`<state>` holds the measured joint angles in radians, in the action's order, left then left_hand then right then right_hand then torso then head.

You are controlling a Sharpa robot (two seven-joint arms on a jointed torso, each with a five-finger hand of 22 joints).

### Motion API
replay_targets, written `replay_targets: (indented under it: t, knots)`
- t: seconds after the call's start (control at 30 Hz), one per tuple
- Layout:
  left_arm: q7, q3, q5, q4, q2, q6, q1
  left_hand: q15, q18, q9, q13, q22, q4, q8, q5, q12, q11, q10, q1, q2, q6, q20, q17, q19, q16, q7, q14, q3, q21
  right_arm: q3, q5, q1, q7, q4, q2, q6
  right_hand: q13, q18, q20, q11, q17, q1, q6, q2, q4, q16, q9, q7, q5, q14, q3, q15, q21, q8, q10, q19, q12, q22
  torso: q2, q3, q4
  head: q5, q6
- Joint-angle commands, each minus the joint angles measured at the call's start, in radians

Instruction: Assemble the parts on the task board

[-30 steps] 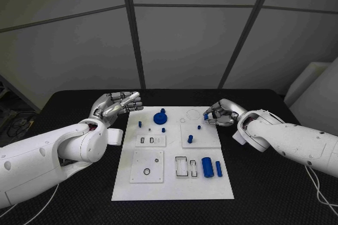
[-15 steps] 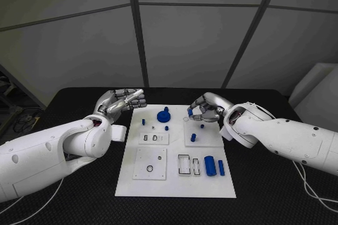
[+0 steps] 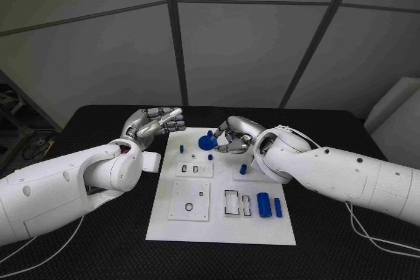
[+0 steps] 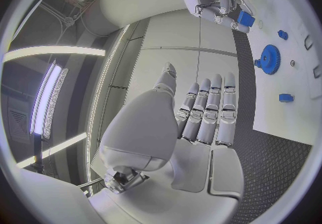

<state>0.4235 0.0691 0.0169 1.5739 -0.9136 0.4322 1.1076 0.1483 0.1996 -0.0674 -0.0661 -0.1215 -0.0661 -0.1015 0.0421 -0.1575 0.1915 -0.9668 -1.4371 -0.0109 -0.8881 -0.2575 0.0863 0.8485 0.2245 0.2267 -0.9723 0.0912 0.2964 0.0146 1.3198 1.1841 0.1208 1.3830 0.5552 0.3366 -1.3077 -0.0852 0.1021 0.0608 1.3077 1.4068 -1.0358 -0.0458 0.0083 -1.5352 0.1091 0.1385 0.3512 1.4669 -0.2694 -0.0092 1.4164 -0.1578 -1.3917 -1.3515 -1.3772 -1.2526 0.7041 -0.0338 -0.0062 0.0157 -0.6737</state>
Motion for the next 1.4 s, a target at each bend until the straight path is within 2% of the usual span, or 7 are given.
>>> replay_targets:
  t: [0.03, 0.17, 0.3, 0.4, 0.6, 0.93, 1.4]
  knots:
    - [0.002, 0.001, 0.009, 0.0, 0.001, -0.008, 0.002, 0.0, -0.019, 0.001, 0.002, 0.001, 0.005, 0.006, 0.005, 0.006, -0.001, 0.005, -0.001, -0.012, 0.001, 0.001, -0.002, -0.001, -0.007, 0.015, -0.003, 0.001, -0.006, -0.008, 0.08, 0.001, 0.047, 0.0, -0.02, -0.026, -0.014, 0.019, -0.005, -0.009, 0.175, -0.005, -0.01, 0.009, 0.001, -0.002, 0.006, -0.003, -0.003, 0.085, -0.007, -0.007, 0.004, -0.003, -0.001, -0.004, -0.003, -0.001, 0.002, 0.0016, 0.0001, 0.004, -0.003]
    - [0.002, 0.001, 0.009, -0.001, 0.002, -0.008, 0.003, 0.0, -0.019, 0.001, 0.002, 0.001, 0.005, 0.006, 0.005, 0.006, -0.001, 0.005, -0.001, -0.012, 0.001, 0.001, -0.002, -0.001, -0.007, 0.015, -0.003, 0.001, -0.006, -0.02, 0.104, 0.0, 0.058, 0.003, -0.038, -0.031, -0.013, 0.018, -0.005, -0.009, 0.174, -0.006, -0.011, 0.009, 0.001, -0.001, 0.006, -0.003, -0.003, 0.084, -0.007, -0.007, 0.003, -0.003, 0.0, -0.003, -0.003, -0.001, 0.0, 0.0021, -0.0015, 0.006, -0.007]
    - [0.002, 0.001, 0.009, -0.001, 0.004, -0.008, 0.003, 0.0, -0.019, 0.001, 0.002, 0.001, 0.005, 0.006, 0.005, 0.006, -0.001, 0.005, -0.001, -0.012, 0.001, 0.001, -0.002, -0.001, -0.007, 0.015, -0.003, 0.001, -0.006, -0.028, 0.124, -0.001, 0.063, 0.005, -0.048, -0.036, -0.012, 0.018, -0.005, -0.009, 0.174, -0.008, -0.011, 0.008, 0.002, -0.001, 0.006, -0.002, -0.005, 0.084, -0.007, -0.007, 0.003, -0.003, 0.0, -0.003, -0.001, 0.0, 0.001, 0.0014, -0.0016, 0.0, -0.008]
    - [0.002, 0.001, 0.009, -0.002, 0.005, -0.008, 0.003, 0.0, -0.019, 0.001, 0.002, 0.001, 0.005, 0.006, 0.005, 0.006, -0.001, 0.005, -0.001, -0.012, 0.001, 0.001, -0.002, -0.001, -0.007, 0.015, -0.003, 0.001, -0.006, -0.041, 0.141, -0.002, 0.066, 0.005, -0.057, -0.042, -0.011, 0.018, -0.005, -0.008, 0.173, -0.011, -0.01, 0.007, 0.002, -0.001, 0.007, -0.002, -0.007, 0.084, -0.007, -0.007, 0.003, -0.002, 0.001, -0.002, -0.001, 0.001, 0.001, 0.003, -0.0019, 0.006, -0.011]
    - [0.001, 0.001, 0.009, -0.002, 0.009, -0.008, 0.003, 0.0, -0.019, 0.001, 0.002, 0.001, 0.005, 0.006, 0.005, 0.006, -0.001, 0.005, -0.001, -0.012, 0.001, 0.001, -0.002, -0.001, -0.007, 0.015, -0.003, 0.001, -0.006, -0.058, 0.158, -0.008, 0.068, 0.003, -0.073, -0.054, -0.01, 0.018, -0.006, -0.008, 0.173, -0.012, -0.009, 0.006, 0.002, -0.001, 0.007, -0.002, -0.007, 0.084, -0.007, -0.007, 0.002, -0.002, 0.002, -0.002, 0.0, 0.002, 0.001, 0.0018, -0.0001, 0.009, -0.016]
    - [0.001, 0.001, 0.009, -0.003, 0.011, -0.009, 0.003, 0.001, -0.019, 0.001, 0.001, 0.001, 0.006, 0.006, 0.005, 0.006, -0.001, 0.005, -0.001, -0.012, 0.001, 0.001, -0.002, -0.002, -0.007, 0.015, -0.003, 0.001, -0.007, -0.067, 0.17, -0.019, 0.069, -0.007, -0.095, -0.067, -0.011, 0.018, -0.006, -0.008, 0.172, -0.014, -0.009, 0.006, 0.003, -0.001, 0.007, -0.002, -0.009, 0.084, -0.007, -0.007, 0.002, -0.001, 0.001, -0.001, 0.0, 0.003, 0.0, 0.0012, -0.0013, 0.017, -0.024]
    - [0.0, 0.001, 0.009, -0.003, 0.012, -0.008, 0.003, 0.001, -0.019, 0.001, 0.001, 0.001, 0.006, 0.006, 0.005, 0.006, -0.001, 0.005, -0.001, -0.012, 0.001, 0.001, -0.002, -0.002, -0.007, 0.015, -0.003, 0.001, -0.007, -0.07, 0.171, -0.027, 0.065, -0.02, -0.108, -0.076, -0.01, 0.017, -0.006, -0.008, 0.171, -0.017, -0.009, 0.005, 0.004, 0.0, 0.008, -0.002, -0.01, 0.084, -0.007, -0.007, 0.001, -0.001, 0.002, 0.0, 0.001, 0.004, -0.001, 0.0017, -0.0021, 0.02, -0.028]
